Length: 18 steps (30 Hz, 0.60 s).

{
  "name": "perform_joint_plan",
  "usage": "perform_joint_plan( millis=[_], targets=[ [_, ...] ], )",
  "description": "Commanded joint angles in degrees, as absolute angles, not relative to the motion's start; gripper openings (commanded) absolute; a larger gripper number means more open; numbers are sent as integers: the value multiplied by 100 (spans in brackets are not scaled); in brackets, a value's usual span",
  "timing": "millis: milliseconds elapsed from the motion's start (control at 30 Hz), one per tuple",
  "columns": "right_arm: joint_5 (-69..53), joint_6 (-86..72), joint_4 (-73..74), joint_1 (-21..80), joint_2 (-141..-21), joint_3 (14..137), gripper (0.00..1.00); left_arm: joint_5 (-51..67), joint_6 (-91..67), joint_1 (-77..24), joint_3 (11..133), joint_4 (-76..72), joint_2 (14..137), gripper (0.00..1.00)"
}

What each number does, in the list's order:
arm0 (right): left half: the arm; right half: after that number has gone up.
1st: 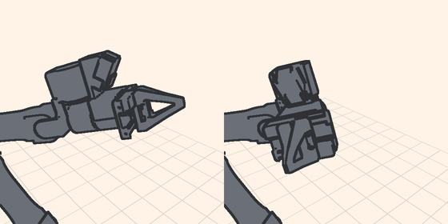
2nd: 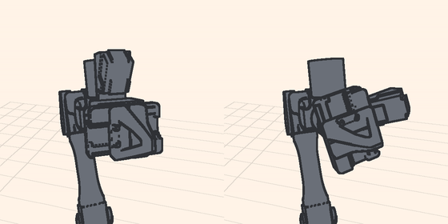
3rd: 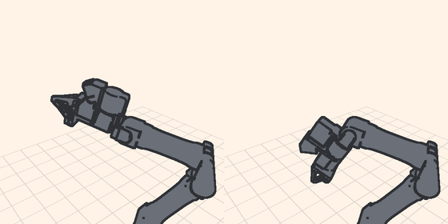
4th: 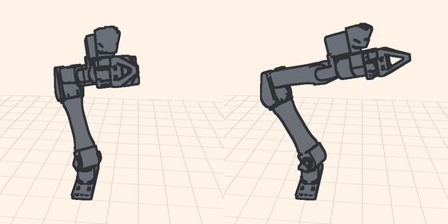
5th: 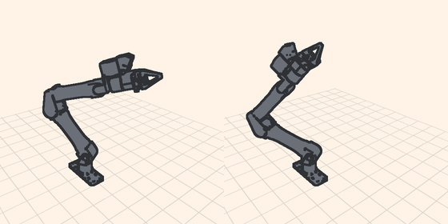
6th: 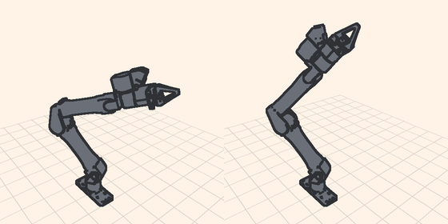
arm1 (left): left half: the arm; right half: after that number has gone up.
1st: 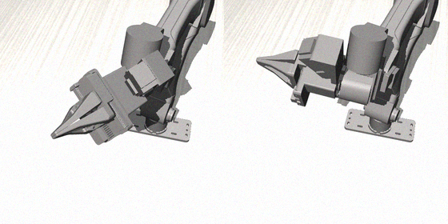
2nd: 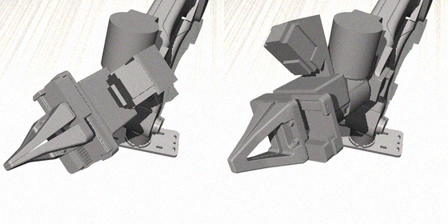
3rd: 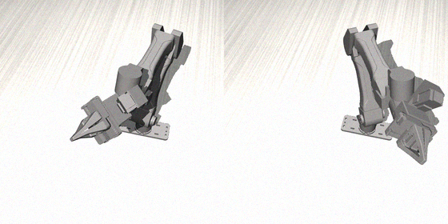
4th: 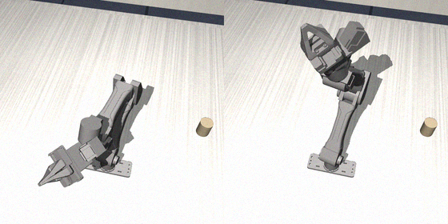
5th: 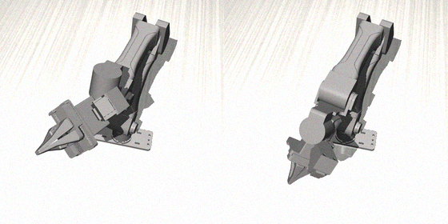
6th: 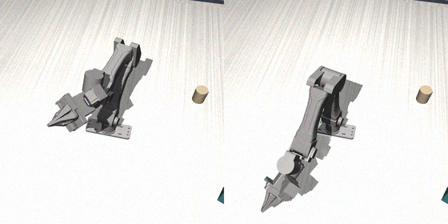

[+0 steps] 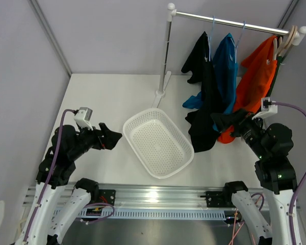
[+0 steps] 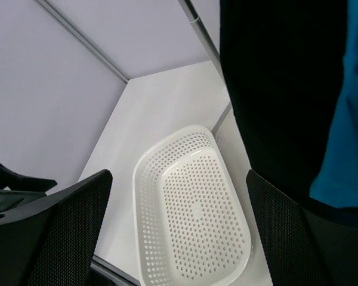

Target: Remove the t-shirt from the hanger

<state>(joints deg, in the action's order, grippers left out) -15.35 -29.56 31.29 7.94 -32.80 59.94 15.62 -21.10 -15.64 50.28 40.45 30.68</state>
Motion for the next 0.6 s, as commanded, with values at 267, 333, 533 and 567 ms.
perform_joint_plan(
  millis=[267,333,533,567],
  targets=[
    [-1021,-1583,2690,1177,-6818,9499,97,1468,-2162,-1600,5572,3788,3445,100],
    [-644,-1337,2654,1344,-7512,9921,96,1433,-2136,-1591,5590,3753,3489,100],
    [-27,-1020,2971,1406,-9087,11530,91,1362,-2074,-1591,5441,3595,3498,100],
    [261,-993,2936,1406,-9175,11610,90,1362,-2066,-1600,5423,3569,3498,100]
  ],
)
